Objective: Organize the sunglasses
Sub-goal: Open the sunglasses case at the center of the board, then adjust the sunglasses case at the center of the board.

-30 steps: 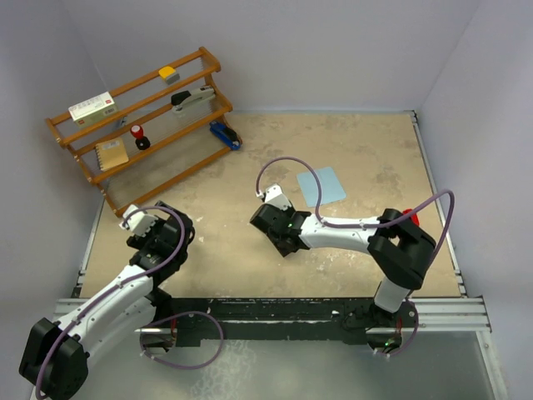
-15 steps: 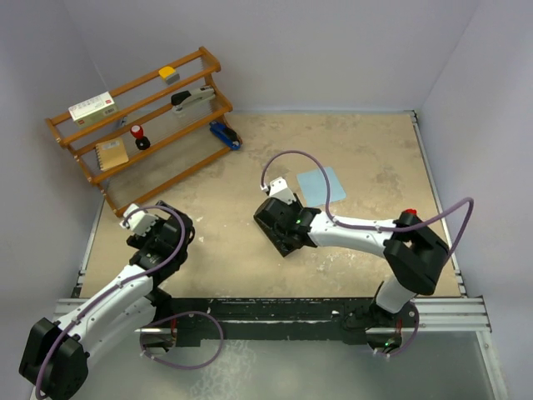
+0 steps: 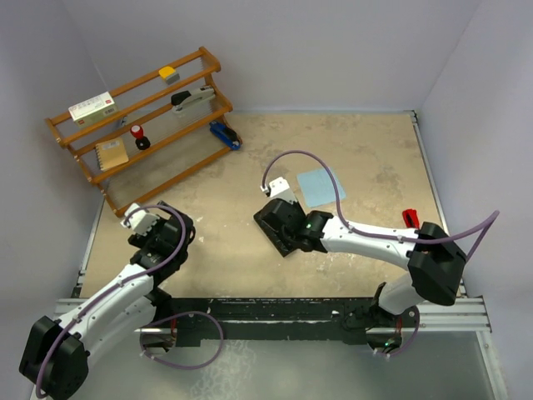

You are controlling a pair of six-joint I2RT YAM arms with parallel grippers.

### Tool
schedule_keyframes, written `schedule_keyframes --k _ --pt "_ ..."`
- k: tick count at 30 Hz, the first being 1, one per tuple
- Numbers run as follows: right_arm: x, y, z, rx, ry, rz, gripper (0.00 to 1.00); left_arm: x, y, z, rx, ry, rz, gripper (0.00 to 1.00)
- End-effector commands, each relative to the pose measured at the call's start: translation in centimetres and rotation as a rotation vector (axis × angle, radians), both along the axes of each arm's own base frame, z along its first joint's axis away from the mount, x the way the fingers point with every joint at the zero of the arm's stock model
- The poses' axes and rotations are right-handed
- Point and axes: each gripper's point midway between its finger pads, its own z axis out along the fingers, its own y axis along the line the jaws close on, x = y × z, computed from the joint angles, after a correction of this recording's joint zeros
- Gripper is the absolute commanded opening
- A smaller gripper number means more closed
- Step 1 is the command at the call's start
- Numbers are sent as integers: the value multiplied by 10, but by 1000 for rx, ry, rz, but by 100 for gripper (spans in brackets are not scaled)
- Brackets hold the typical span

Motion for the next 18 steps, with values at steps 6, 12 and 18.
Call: schedule_keyframes --k 6,12,18 --pt "-27 3 -32 15 113 58 0 6 -1 13 -8 -29 3 89" --pt "-47 3 -50 -3 162 98 0 5 -2 11 -8 -25 2 89" --pt "-65 11 -65 -32 197 137 0 6 -3 10 -12 -25 -2 89"
